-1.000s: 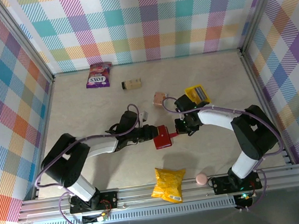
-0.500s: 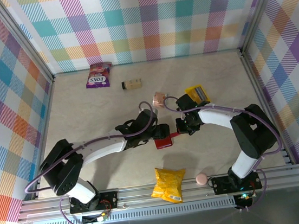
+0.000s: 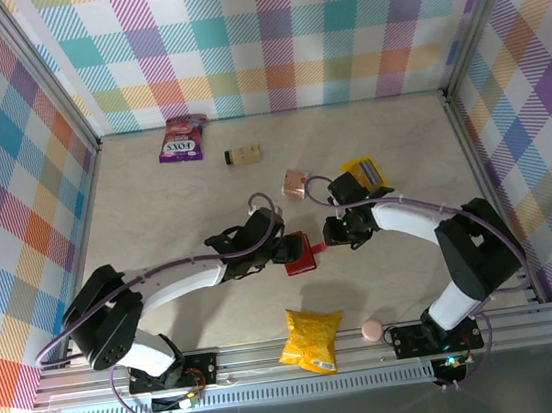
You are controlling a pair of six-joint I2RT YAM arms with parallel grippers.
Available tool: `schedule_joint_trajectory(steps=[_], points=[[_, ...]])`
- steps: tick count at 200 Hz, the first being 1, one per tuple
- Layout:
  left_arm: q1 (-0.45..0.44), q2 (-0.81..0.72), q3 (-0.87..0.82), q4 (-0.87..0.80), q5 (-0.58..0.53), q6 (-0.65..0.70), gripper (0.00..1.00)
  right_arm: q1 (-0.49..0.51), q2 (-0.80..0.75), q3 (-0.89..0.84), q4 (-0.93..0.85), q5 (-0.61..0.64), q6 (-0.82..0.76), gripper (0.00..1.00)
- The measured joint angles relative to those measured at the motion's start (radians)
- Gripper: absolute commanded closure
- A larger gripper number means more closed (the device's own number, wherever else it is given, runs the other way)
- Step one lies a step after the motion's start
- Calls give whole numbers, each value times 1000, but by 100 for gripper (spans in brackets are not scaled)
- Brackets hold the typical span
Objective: Put the credit cards into the card holder
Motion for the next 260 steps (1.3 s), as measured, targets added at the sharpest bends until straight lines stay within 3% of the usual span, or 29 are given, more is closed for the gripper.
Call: schedule_joint_trajectory(steps=[52, 91, 131, 182, 260], points=[[119, -142, -188, 105, 174, 3, 28, 2, -158, -4, 54, -153, -3, 69], [188, -243, -310, 224, 281, -24, 29, 41, -29, 96, 57, -267, 5, 69], [217, -250, -373, 360, 391, -102, 30, 53, 80, 122, 48, -272, 27, 62], [220, -99, -354, 516, 521, -205, 37, 53, 126, 124, 35, -263, 29, 61], [220, 81, -310, 605, 585, -290, 41, 49, 154, 124, 32, -280, 27, 61]])
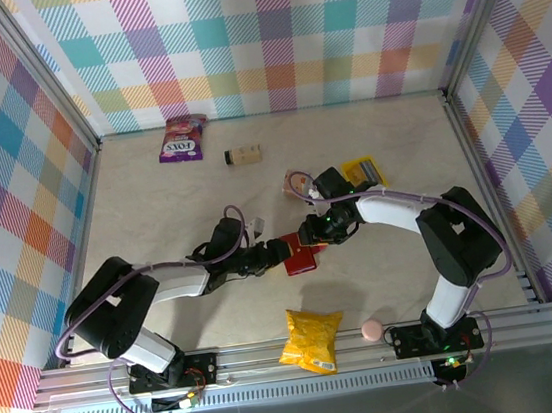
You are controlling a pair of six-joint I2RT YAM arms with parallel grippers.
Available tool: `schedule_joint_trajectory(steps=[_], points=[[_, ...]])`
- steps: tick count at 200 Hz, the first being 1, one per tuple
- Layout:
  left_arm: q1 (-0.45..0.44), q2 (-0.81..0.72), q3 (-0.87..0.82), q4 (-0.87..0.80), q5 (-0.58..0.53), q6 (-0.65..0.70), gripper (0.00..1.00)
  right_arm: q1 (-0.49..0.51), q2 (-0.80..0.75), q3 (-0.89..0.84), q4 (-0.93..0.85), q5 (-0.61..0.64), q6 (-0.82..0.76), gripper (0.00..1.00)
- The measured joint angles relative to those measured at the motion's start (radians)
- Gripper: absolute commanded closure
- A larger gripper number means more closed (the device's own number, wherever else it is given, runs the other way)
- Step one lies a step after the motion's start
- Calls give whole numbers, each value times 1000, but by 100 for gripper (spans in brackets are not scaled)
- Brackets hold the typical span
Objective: Put the credit cards into the card holder
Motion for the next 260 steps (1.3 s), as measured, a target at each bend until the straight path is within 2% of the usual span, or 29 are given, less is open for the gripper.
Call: schedule_joint_trajectory(steps=[55, 188, 217, 260], points=[[0, 56, 17, 22, 12, -19, 42, -11, 28, 0, 11, -37, 0, 61], [0, 84, 24, 24, 15, -19, 44, -19, 40, 0, 32, -105, 1, 66], [0, 84, 24, 24, 13, -19, 46, -19, 39, -3, 35, -79, 0, 62], [0, 84, 24, 23, 11, -18, 48, -22, 34, -13, 32, -14, 0, 62]])
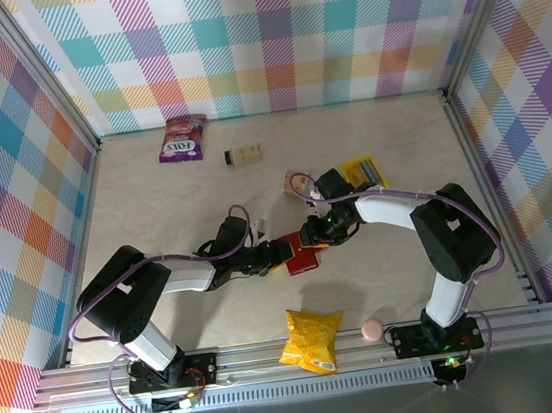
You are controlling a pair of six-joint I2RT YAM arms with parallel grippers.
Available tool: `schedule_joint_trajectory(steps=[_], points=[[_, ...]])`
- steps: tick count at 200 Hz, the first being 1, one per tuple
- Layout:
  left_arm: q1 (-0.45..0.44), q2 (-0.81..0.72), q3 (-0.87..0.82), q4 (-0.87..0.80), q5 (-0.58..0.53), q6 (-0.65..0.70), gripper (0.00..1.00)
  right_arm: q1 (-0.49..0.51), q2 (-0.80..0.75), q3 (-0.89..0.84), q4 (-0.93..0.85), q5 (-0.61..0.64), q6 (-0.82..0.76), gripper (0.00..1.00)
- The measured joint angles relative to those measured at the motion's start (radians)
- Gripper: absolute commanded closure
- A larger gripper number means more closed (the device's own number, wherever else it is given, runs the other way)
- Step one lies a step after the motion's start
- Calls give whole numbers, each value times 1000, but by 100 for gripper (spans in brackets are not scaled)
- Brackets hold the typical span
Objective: Put the credit cards into the card holder
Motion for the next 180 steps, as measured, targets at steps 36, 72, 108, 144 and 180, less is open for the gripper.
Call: schedule_joint_trajectory(steps=[36, 72, 108, 144, 180], points=[[0, 0, 0, -5, 0, 0, 50, 0, 0, 0, 1, -8, 0, 65], [0, 0, 4, -7, 0, 3, 51, 0, 0, 0, 5, -34, 0, 66], [0, 3, 7, -7, 0, 3, 52, 0, 0, 0, 6, -47, 0, 65], [0, 4, 7, -7, 0, 3, 52, 0, 1, 0, 7, -64, 0, 65], [0, 5, 7, -7, 0, 3, 52, 0, 1, 0, 6, -63, 0, 64]])
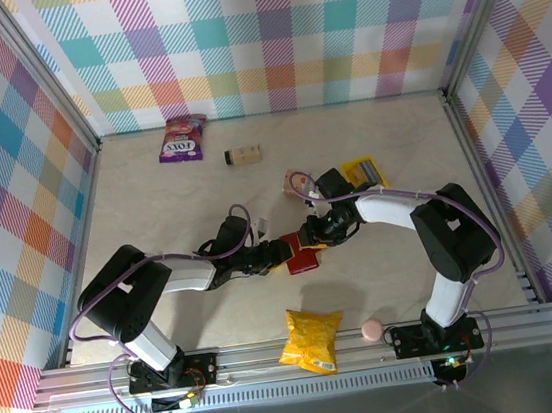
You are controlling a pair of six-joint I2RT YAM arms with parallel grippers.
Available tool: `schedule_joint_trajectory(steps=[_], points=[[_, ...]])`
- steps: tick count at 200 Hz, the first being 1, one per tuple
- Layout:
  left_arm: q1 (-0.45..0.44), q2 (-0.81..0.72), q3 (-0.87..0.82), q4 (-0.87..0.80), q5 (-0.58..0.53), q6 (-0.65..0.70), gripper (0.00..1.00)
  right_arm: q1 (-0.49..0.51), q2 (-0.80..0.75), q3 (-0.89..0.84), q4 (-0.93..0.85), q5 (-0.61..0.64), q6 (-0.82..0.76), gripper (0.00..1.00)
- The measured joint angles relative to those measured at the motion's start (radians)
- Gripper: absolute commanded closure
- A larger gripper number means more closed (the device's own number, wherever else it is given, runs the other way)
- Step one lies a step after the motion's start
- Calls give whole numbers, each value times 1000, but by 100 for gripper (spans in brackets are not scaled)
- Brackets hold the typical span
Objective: Put the credit cards into the card holder
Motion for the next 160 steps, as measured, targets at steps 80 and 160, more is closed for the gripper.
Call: schedule_joint_trajectory(steps=[80, 160], points=[[0, 4, 0, 0, 0, 0, 54, 0, 0, -1, -1, 52, 0, 64], [0, 11, 6, 0, 0, 3, 59, 0, 2, -1, 0, 17, 0, 66]])
